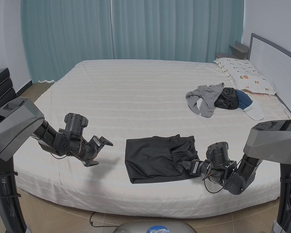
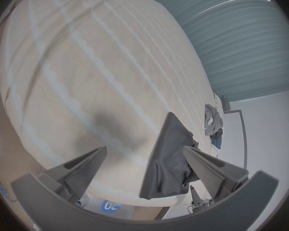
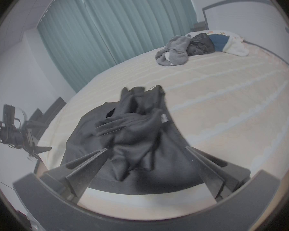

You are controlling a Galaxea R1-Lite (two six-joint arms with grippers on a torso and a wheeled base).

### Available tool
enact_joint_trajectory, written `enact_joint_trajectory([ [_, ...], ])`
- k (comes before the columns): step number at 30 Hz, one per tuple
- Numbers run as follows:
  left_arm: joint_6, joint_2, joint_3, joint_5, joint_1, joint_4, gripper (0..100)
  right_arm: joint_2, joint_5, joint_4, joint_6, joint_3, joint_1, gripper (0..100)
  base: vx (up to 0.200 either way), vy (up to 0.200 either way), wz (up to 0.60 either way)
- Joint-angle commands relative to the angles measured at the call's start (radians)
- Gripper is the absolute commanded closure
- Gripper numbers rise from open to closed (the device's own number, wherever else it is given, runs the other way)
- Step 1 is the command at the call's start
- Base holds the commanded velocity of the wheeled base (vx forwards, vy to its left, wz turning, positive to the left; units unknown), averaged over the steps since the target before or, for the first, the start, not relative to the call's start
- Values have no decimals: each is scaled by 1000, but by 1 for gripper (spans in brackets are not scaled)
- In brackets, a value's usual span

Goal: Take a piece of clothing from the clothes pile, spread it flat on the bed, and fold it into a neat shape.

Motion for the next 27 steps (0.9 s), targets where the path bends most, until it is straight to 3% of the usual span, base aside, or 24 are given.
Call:
enact_joint_trajectory([
  [1, 3, 6, 27, 4, -2, -30, 0, 6, -35, 60, -40, -90, 41, 0, 0, 0, 0],
  [9, 4, 9, 30, 4, -2, -42, 0, 52, -133, 166, -87, -225, 49, 0, 0, 0, 0],
  [13, 4, 9, 30, 3, -2, -42, 0, 60, -187, 186, -127, -216, 4, 0, 0, 0, 0],
  [27, 6, 9, 30, 3, -2, -42, 0, -95, -154, 169, -87, 67, -125, 0, 0, 0, 0],
])
